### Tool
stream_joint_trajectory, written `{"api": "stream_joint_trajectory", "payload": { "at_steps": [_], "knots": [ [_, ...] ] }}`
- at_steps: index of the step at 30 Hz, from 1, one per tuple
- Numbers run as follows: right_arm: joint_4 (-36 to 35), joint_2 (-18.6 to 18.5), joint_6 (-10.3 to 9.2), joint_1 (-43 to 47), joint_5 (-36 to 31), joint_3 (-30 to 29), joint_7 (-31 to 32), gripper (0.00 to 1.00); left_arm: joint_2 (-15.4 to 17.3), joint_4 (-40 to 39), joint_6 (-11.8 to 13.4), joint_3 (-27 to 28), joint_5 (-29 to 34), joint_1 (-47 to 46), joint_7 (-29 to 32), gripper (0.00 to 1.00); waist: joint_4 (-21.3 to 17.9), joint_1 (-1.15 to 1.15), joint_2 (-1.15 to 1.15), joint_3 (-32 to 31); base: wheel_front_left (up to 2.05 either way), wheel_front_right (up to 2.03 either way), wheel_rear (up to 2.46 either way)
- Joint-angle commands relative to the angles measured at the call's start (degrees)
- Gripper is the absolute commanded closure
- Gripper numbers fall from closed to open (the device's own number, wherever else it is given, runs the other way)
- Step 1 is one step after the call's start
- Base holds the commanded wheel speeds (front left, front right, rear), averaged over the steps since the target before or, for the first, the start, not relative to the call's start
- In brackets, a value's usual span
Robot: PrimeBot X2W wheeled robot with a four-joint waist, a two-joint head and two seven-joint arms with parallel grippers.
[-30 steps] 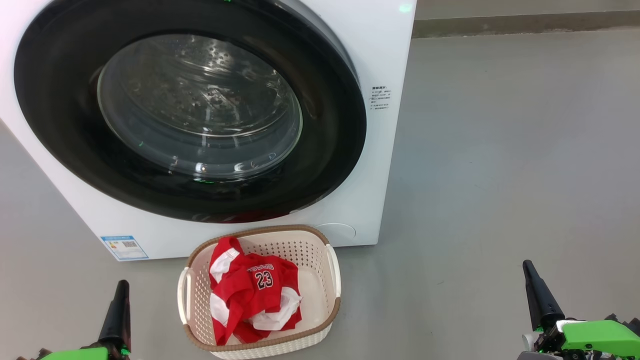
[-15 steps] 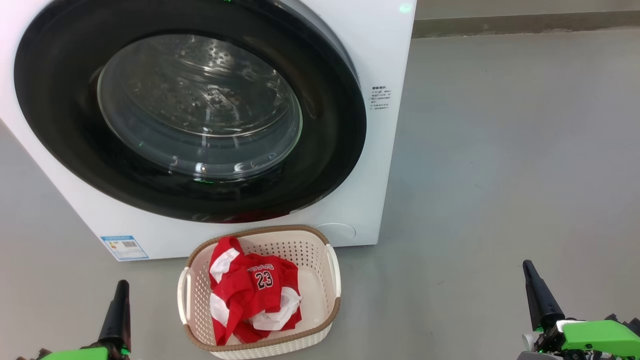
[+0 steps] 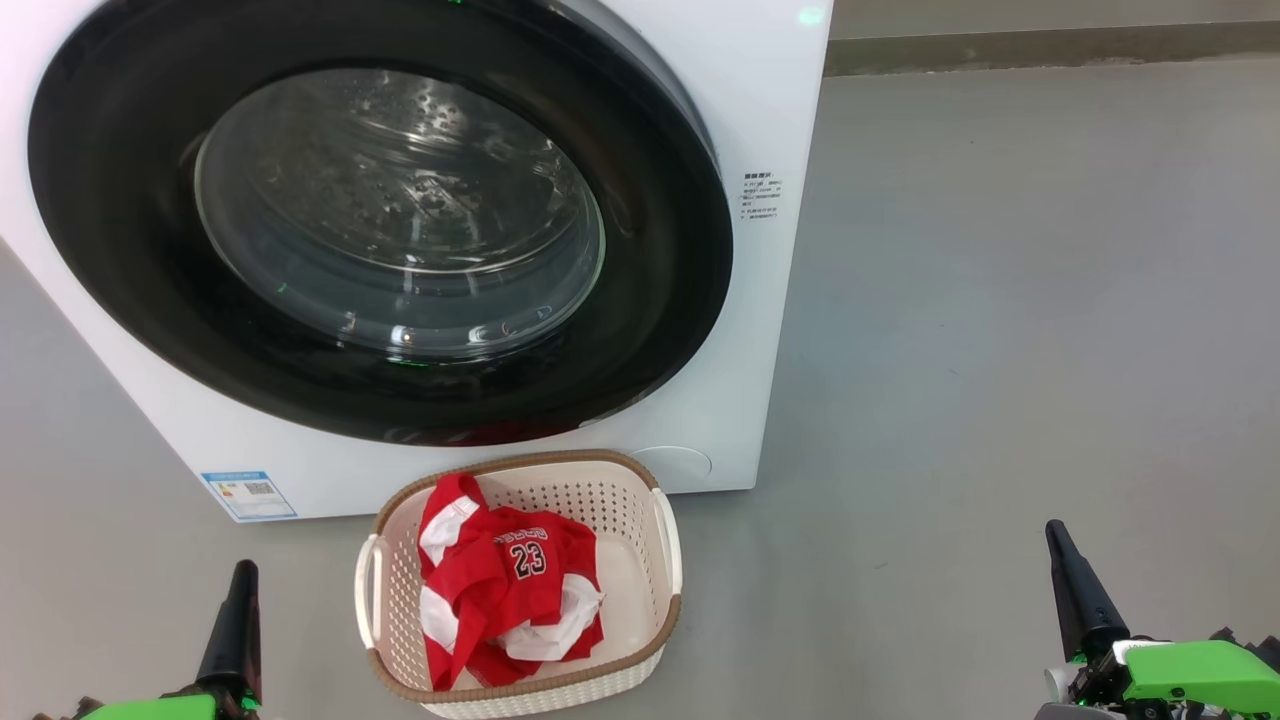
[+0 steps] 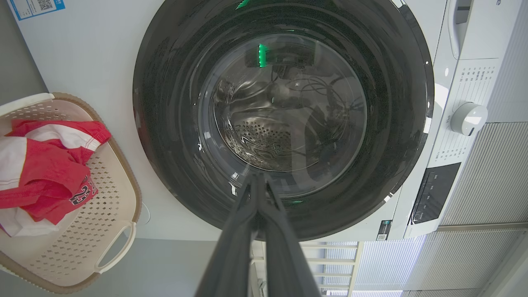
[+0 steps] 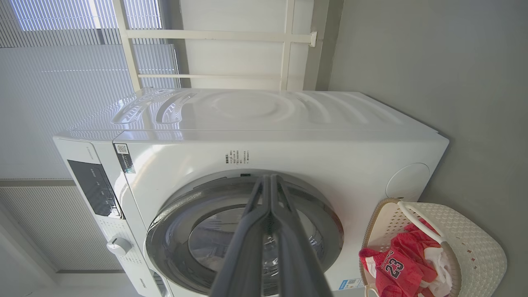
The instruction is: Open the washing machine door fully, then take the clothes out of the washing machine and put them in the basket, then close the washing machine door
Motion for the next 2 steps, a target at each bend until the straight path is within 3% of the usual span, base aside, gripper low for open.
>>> {"api": "stream_joint_trajectory", "payload": {
  "at_steps": [1, 2],
  "knots": [
    [-1.7, -0.23, -0.06, -2.64, 0.16, 1.34, 0.46, 1.0, 0.94, -1.16, -0.19, 2.0, 0.0, -2.2, 0.43, 1.0, 0.0, 0.0, 0.0, 0.0, 0.0, 0.0, 0.0],
    [-1.7, -0.23, -0.06, -2.64, 0.16, 1.34, 0.46, 1.0, 0.94, -1.16, -0.19, 2.01, 0.0, -2.2, 0.43, 1.0, 0.0, 0.0, 0.0, 0.0, 0.0, 0.0, 0.0]
  ]
}}
